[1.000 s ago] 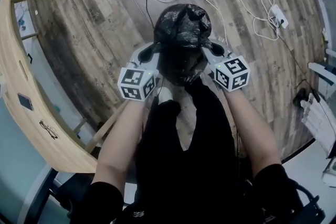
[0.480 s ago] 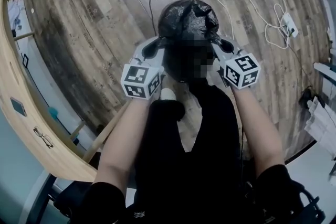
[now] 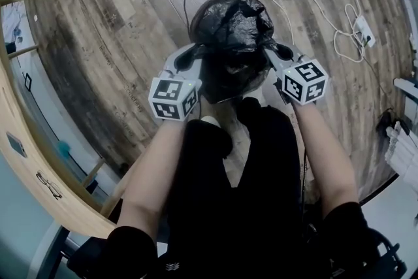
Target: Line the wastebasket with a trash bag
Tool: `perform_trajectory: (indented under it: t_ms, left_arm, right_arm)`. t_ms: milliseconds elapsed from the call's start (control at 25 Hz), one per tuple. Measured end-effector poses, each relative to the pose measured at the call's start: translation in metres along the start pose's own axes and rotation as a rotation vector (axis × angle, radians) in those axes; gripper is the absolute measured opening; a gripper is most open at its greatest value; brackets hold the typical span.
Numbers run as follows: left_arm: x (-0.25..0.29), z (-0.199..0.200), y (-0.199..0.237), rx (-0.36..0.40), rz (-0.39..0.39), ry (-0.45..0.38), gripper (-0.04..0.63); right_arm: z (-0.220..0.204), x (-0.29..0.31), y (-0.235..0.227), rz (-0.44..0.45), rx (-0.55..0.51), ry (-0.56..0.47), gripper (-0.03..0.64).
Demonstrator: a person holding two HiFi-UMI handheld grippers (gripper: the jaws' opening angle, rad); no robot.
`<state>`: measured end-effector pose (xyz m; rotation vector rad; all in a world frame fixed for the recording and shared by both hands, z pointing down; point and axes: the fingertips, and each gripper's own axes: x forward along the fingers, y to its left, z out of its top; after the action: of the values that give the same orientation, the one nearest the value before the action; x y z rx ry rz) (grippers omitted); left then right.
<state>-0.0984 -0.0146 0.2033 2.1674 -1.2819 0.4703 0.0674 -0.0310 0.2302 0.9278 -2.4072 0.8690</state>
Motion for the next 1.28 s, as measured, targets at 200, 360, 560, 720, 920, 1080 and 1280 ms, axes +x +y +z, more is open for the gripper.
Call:
perform_trajectory:
  t_ms: [200,360,560,720,920,1080,1280]
  left_arm:
    - [0.010,-0.018,0.010,0.003,0.002,0.000,0.002]
    - [0.022,-0.033,0.018,0.012,0.001,-0.006,0.002]
    - [0.039,-0.058,0.034,0.038,0.002,-0.030,0.002]
    - [0.054,-0.077,0.045,0.072,-0.011,-0.068,0.002]
    - [0.062,-0.095,0.054,0.141,-0.022,-0.147,0.002]
    - [0.064,-0.112,0.066,0.167,-0.010,-0.182,0.002]
    - [0.064,-0.130,0.080,0.186,-0.003,-0.191,0.002]
  right_arm:
    - [-0.018,0.009,-0.011,-0.004,-0.007,0.009,0.002]
    - [-0.030,0.019,-0.025,-0.005,-0.026,0.016,0.002]
    - [-0.043,0.032,-0.043,0.005,-0.070,0.001,0.002]
    - [-0.049,0.041,-0.050,0.020,-0.119,-0.047,0.002]
    - [-0.063,0.036,-0.056,0.039,-0.213,-0.146,0.002]
    - [-0.084,0.037,-0.070,0.021,-0.234,-0.184,0.002]
    - [-0.099,0.035,-0.083,0.004,-0.200,-0.222,0.002]
